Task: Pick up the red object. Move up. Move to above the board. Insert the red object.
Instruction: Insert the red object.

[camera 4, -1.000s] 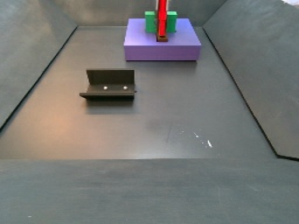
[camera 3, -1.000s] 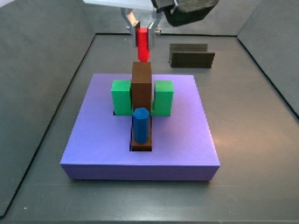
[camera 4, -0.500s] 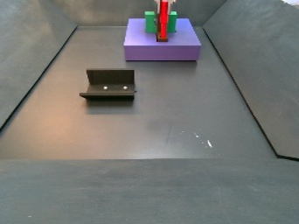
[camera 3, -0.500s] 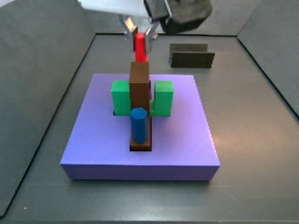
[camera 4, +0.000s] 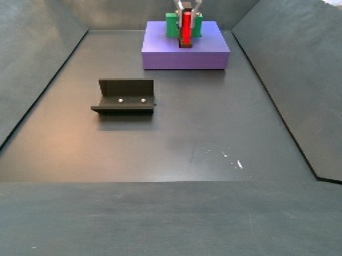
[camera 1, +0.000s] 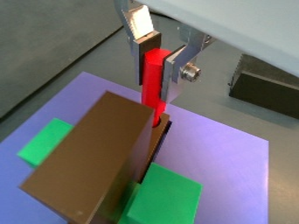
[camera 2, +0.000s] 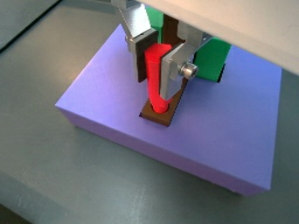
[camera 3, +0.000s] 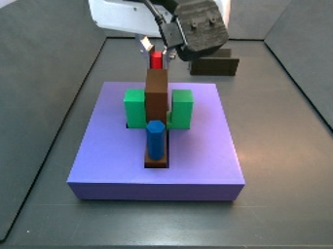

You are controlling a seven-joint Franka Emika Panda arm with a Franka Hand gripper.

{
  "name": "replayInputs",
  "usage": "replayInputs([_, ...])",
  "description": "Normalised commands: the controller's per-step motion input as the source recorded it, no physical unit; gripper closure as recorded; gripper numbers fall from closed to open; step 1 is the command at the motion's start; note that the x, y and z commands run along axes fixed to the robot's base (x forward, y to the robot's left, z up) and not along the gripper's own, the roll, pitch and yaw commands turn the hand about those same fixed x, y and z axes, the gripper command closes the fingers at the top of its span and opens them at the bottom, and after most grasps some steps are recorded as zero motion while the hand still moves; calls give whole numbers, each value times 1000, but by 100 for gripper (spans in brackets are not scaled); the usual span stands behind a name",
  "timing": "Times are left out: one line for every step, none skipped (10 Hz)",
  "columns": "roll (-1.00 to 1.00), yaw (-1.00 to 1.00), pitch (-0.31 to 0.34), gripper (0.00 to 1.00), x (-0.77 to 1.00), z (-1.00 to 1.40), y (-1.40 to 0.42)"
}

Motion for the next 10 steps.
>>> replayInputs([146, -17, 0, 100, 0, -134, 49])
replayInputs([109, 0, 0, 100, 0, -209, -40])
replayInputs([114, 3, 0, 100, 134, -171, -266])
replayInputs([121, 43, 0, 100, 271, -229, -151])
replayInputs([90, 0, -71, 100, 97, -371, 0])
replayInputs([140, 0, -136, 100, 0, -457, 149])
replayInputs([143, 0, -141, 100, 0, -534, 217])
replayInputs([47, 0, -114, 100, -37, -529, 103])
replayInputs([-26, 0, 0, 100, 0, 0, 63])
replayInputs([0, 0, 0, 100, 0, 0, 0])
